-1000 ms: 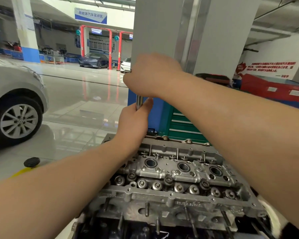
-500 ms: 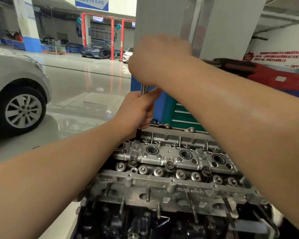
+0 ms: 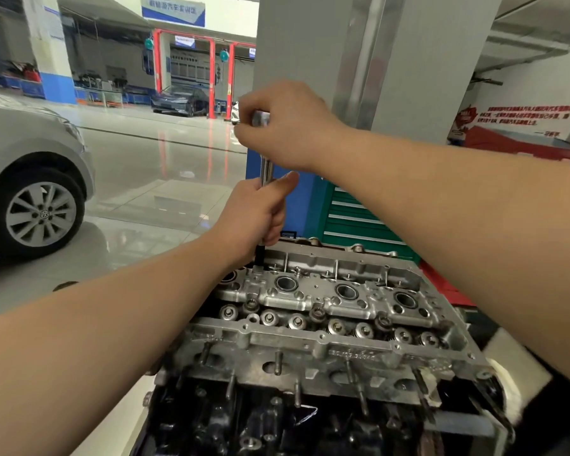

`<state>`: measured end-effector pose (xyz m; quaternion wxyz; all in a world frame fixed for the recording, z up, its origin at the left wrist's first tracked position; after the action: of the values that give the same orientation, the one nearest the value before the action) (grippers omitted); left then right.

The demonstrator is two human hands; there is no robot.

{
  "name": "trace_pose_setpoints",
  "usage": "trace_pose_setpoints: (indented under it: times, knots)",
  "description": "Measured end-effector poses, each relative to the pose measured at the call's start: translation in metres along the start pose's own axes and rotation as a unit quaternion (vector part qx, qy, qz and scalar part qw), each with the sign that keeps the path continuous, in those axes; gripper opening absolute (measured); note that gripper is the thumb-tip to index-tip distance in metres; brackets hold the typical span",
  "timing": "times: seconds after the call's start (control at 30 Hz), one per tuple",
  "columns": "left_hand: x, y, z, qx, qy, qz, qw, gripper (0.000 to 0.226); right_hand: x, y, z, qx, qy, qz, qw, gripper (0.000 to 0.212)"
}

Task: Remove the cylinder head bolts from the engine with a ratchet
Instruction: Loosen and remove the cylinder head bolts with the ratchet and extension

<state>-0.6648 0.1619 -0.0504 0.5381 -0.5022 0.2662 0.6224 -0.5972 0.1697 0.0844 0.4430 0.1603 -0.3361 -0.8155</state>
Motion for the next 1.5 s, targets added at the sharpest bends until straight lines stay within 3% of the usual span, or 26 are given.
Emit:
trace_pose_setpoints:
  times: [0.23,0.3,0.33,0.37,0.43,0.5,0.57,0.63,0.7,0.77,0.87,0.93,1.03,1.17,1.3,1.33,1.5]
  knots:
    - [-0.004,0.001,-0.007,-0.065,-0.069,0.083,0.992,0.061,0.005,0.002,0.001,-0.058,-0.106,-0.192,0.974,0.017]
    - [-0.010,0.001,-0.010,-0.096,-0.092,0.073,0.988,0.053,0.008,0.001,0.001,-0.060,-0.102,-0.225,0.967,0.031]
    - [-0.019,0.001,-0.012,-0.111,-0.104,0.049,0.987,0.040,0.009,0.002,0.001,-0.055,-0.093,-0.231,0.967,0.048]
    - [-0.029,-0.001,-0.013,-0.118,-0.110,0.017,0.987,0.027,0.008,0.003,0.001,-0.041,-0.089,-0.208,0.973,0.064]
    - [-0.051,-0.005,-0.011,-0.119,-0.119,-0.013,0.986,0.035,0.003,0.009,0.001,0.012,-0.108,-0.053,0.993,0.075]
    - [-0.066,-0.010,-0.006,-0.107,-0.105,0.010,0.989,0.041,-0.007,0.020,0.001,0.048,-0.141,0.137,0.979,0.069]
    - [-0.074,-0.013,-0.002,-0.092,-0.083,0.045,0.991,0.040,-0.024,0.030,0.000,0.019,-0.152,0.224,0.962,0.060]
    - [-0.080,-0.014,0.001,-0.089,-0.086,0.084,0.989,0.034,-0.045,0.037,0.001,-0.021,-0.129,0.172,0.976,0.055]
    - [-0.085,-0.012,0.002,-0.093,-0.093,0.112,0.985,0.034,-0.066,0.039,-0.002,-0.017,-0.081,0.003,0.997,0.047]
    - [-0.091,-0.009,0.001,-0.091,-0.078,0.139,0.983,0.037,-0.085,0.039,-0.009,-0.002,-0.072,-0.105,0.992,0.047]
    - [-0.104,-0.006,0.006,-0.077,-0.057,0.206,0.974,0.035,-0.096,0.032,-0.014,-0.018,-0.088,-0.087,0.992,0.054]
    - [-0.114,-0.008,0.010,-0.068,-0.058,0.266,0.960,0.032,-0.094,0.022,-0.011,-0.015,-0.066,-0.121,0.990,0.047]
    - [-0.128,-0.016,0.013,-0.066,-0.113,0.387,0.913,0.028,-0.082,0.008,0.003,-0.018,-0.036,-0.156,0.987,0.010]
    - [-0.143,-0.022,0.013,-0.071,-0.167,0.500,0.847,0.027,-0.066,-0.003,0.021,0.013,-0.067,-0.113,0.991,0.032]
    - [-0.151,-0.036,0.024,-0.020,-0.166,0.672,0.721,0.019,-0.065,-0.012,0.017,0.015,-0.115,-0.084,0.990,0.029]
    - [-0.153,-0.041,0.029,-0.024,-0.168,0.683,0.710,0.017,-0.065,-0.013,0.015,0.008,-0.125,-0.079,0.989,0.027]
    - [-0.146,-0.057,0.052,-0.092,-0.157,0.642,0.745,0.005,-0.065,-0.007,0.009,-0.027,-0.144,-0.100,0.984,0.021]
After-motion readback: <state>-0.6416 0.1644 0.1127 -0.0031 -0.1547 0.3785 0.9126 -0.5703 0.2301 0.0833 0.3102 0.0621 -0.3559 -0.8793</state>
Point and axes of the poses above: each hand's wrist, its own z-axis towards the middle knuckle, its own y-axis out of the back of the hand, x = y × z, the point moved 3 cm from there along z, towards the middle knuckle, and after that the axes turned 11 degrees about -x, right-handed, at the moved point
